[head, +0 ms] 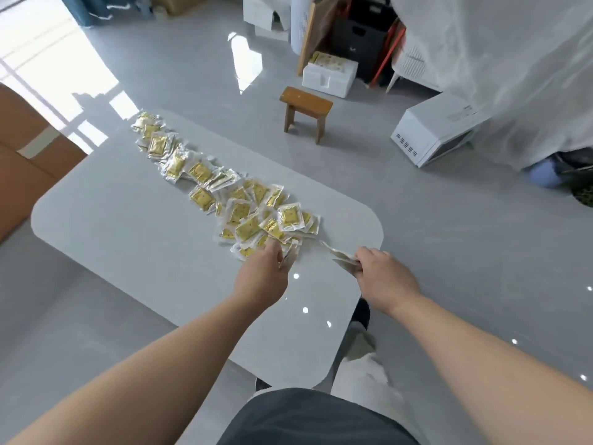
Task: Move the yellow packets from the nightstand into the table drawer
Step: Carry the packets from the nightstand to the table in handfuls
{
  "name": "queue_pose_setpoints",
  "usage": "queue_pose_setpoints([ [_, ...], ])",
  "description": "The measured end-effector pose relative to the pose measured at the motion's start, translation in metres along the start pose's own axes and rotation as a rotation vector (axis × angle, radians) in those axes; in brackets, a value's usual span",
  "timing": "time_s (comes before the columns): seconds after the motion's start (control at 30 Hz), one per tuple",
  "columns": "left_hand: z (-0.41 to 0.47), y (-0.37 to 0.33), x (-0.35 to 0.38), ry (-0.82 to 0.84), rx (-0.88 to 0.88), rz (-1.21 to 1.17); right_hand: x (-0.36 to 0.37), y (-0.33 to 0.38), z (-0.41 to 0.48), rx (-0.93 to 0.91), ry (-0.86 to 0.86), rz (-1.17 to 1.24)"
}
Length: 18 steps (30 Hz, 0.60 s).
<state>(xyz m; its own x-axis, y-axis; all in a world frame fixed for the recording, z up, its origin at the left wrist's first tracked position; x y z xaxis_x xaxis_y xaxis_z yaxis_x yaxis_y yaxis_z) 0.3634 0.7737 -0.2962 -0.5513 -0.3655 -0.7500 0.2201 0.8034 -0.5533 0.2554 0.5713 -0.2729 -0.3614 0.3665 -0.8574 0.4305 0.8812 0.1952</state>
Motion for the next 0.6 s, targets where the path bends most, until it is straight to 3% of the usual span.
queue_pose_setpoints([
  [0.37,0.178,0.010,0.128,0.138,-0.391,0.061,0.060,-0.065,0.255,-0.194,0.366,-0.117],
  [0.6,0.267,0.019,0.206,0.261,-0.453,0.202,0.101,-0.095,0.349,-0.191,0.395,-0.057],
])
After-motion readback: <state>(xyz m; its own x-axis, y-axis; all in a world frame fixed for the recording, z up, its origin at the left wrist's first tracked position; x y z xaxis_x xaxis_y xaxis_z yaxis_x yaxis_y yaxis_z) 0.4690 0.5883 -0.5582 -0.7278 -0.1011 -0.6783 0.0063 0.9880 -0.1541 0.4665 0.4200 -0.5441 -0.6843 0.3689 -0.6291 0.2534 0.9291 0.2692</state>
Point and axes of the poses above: each hand's wrist, its own z-axis towards the middle knuckle, its own x-axis out of the palm, y = z × x, the point moved 8 cm from there along z, towards the middle knuckle, and after that the axes turned 8 degrees about y, right-handed, at the moved point
